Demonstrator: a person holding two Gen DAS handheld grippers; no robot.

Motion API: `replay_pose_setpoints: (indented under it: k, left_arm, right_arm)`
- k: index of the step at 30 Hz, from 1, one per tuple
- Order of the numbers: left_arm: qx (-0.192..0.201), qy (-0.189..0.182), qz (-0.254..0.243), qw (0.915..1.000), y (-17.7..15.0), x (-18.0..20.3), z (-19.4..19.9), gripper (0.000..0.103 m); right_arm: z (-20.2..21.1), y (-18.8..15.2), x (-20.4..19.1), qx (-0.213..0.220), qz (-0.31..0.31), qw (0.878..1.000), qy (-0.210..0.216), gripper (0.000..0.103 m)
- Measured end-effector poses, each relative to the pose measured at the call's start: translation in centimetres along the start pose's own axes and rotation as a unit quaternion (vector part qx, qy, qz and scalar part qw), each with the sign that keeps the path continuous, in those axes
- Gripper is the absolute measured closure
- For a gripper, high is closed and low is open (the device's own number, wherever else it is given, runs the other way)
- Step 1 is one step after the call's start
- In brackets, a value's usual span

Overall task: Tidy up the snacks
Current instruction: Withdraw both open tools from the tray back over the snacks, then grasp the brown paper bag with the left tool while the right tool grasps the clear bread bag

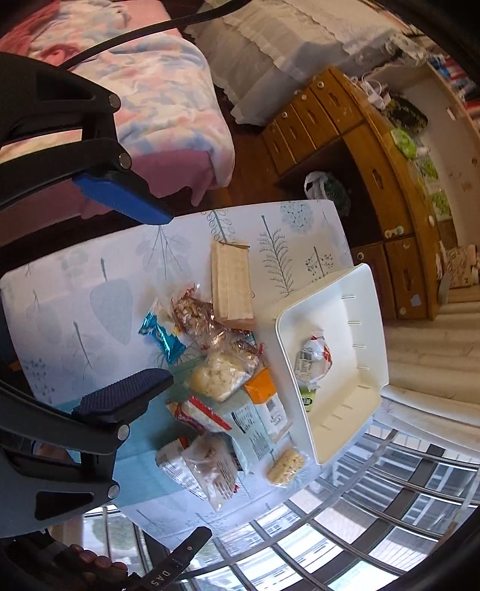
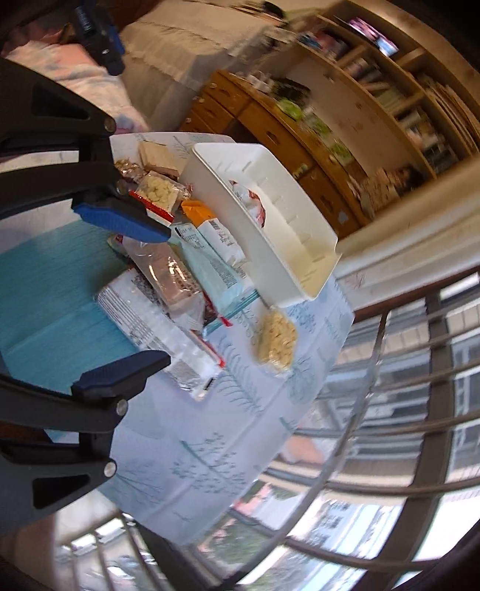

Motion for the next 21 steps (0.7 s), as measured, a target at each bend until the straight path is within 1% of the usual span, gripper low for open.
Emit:
replay_pose_setpoints:
  k: [6, 7, 11, 16, 19, 21]
  left_arm:
    - [-0.038, -0.045, -0.035, 0.9976, 1.1, -2.5, -3.5, 0.024]
    - [-0.044, -0.047, -0.042, 0.9970, 1.3, -2.9, -4.0, 0.024]
    - [-0.058, -0.036, -0.074, 0.9949, 2.0, -4.3, -6.2, 0.024]
    - [-0.057, -0.040, -0.117, 0.9906, 3.2, -4.9, -8.7, 0.024]
    - [-0.049, -0.047, -0.152, 0.9860, 4.0, -4.8, -10.2, 0.023]
    - [-0.041, -0.052, -0.183, 0.9810, 4.4, -4.3, -11.3, 0.023]
  right_arm:
    - [-1.3, -2.2, 0.1, -0.007, -0.099, 0.995, -0.016, 0.042]
    - [-1.4, -2.4, 0.1, -0.007, -0.112, 0.994, -0.017, 0.042]
    - [-1.9, -3.7, -0.2, -0.012, -0.159, 0.987, -0.015, 0.042]
    - [-3.1, -4.9, -0.6, -0.026, -0.206, 0.978, -0.010, 0.043]
    - [-3.7, -5.1, -0.6, -0.035, -0.222, 0.974, -0.008, 0.042]
    - [-4.1, -5.1, -0.6, -0.039, -0.227, 0.973, -0.009, 0.043]
Point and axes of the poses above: each gripper's, at about its wrist camera, not at the fingertips, and z roughly against the way its jaws point, x to its right, y to its top, the point moved 9 cm from there along -z, roughly the way its jaws point, and after that the axes turned 2 degrees about y, right-handed, at the moved point
